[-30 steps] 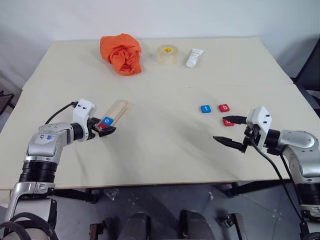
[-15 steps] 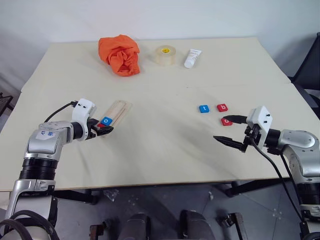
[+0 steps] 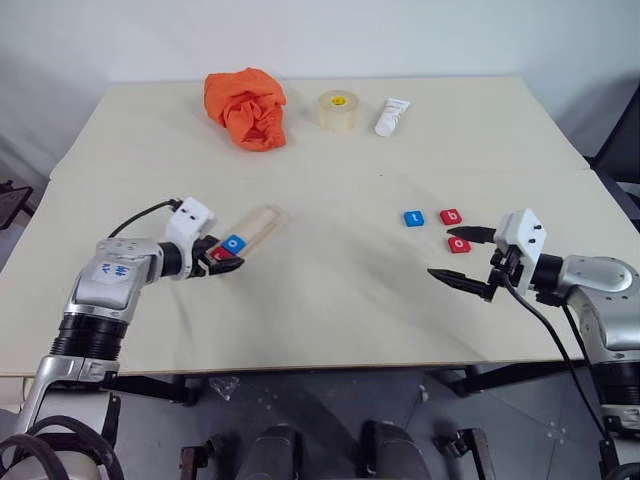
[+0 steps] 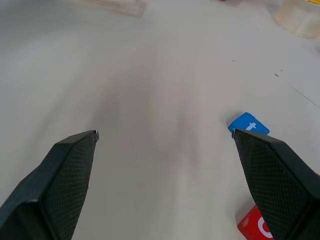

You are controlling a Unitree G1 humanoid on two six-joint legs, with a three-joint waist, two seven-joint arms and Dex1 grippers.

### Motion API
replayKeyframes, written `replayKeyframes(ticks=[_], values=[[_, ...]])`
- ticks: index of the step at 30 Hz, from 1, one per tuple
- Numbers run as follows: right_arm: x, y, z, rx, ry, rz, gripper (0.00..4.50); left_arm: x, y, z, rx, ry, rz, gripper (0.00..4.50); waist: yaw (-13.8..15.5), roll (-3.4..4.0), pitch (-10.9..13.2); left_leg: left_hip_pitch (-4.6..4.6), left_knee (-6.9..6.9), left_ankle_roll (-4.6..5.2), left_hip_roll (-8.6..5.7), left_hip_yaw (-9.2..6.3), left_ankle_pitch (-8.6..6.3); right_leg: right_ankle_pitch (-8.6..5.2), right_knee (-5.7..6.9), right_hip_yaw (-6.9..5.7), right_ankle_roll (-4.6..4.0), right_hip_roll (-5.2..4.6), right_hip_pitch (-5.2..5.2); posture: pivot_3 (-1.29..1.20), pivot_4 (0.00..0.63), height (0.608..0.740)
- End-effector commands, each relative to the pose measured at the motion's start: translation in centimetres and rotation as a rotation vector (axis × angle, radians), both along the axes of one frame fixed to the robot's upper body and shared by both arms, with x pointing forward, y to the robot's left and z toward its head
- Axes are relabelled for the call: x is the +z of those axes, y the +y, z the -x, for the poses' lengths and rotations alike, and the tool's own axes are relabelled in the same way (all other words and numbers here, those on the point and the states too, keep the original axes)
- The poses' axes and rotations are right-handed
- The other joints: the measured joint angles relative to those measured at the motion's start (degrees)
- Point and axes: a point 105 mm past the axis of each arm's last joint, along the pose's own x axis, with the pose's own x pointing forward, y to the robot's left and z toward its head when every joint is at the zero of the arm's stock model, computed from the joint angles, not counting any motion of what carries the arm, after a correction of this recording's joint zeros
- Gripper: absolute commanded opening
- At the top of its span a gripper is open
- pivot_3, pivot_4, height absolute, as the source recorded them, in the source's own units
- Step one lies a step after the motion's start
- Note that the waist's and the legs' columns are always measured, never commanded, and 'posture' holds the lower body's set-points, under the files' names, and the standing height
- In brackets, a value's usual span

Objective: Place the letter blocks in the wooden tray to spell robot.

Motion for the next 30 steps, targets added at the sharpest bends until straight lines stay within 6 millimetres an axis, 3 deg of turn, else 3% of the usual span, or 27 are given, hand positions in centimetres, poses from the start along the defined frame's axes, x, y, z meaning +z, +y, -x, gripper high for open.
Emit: replayKeyframes(ticks=[1,7,12,29,30], values=[[1.5,-1.1,0.7,0.023,-0.047,0.03,4.5,2.2,-5.0,1.4,-0.253,-0.053,-0.02,3.4,0.02,-0.04,0.02,-0.04,0.0,0.01,0.0,-0.01,0.0,0.01,-0.06,-0.01,0.01,0.01,0.0,0.0,0.15,0.74],[0.8,-2.3,2.0,0.057,-0.009,0.09,4.5,2.0,-10.0,2.5,-0.492,-0.048,-0.077,3.4,-0.15,-0.12,0.07,-0.04,0.0,0.02,0.03,0.04,0.0,0.02,-0.1,-0.03,0.03,0.08,0.01,0.0,0.15,0.74],[0.8,-2.7,2.0,0.036,-0.025,0.091,4.5,1.2,-12.2,3.1,-0.628,-0.031,-0.128,3.4,-0.25,-0.13,0.08,-0.02,0.0,0.05,0.06,0.15,0.02,0.02,-0.13,0.01,0.03,0.09,0.0,0.0,0.15,0.74],[0.3,-2.9,2.7,-0.016,-0.035,0.073,4.5,0.1,-13.7,3.0,-0.712,-0.064,-0.173,3.4,-0.06,-0.16,0.1,-0.05,0.03,0.11,0.03,0.14,0.06,0.02,-0.16,0.01,0.04,0.05,0.02,0.0,0.15,0.74],[0.3,-2.9,2.6,-0.018,-0.036,0.073,4.5,0.1,-13.7,2.9,-0.712,-0.066,-0.173,4.13,-0.04,-0.17,0.1,-0.04,0.03,0.11,0.03,0.13,0.06,0.02,-0.15,0.01,0.04,0.05,0.02,0.0,0.15,0.74]])
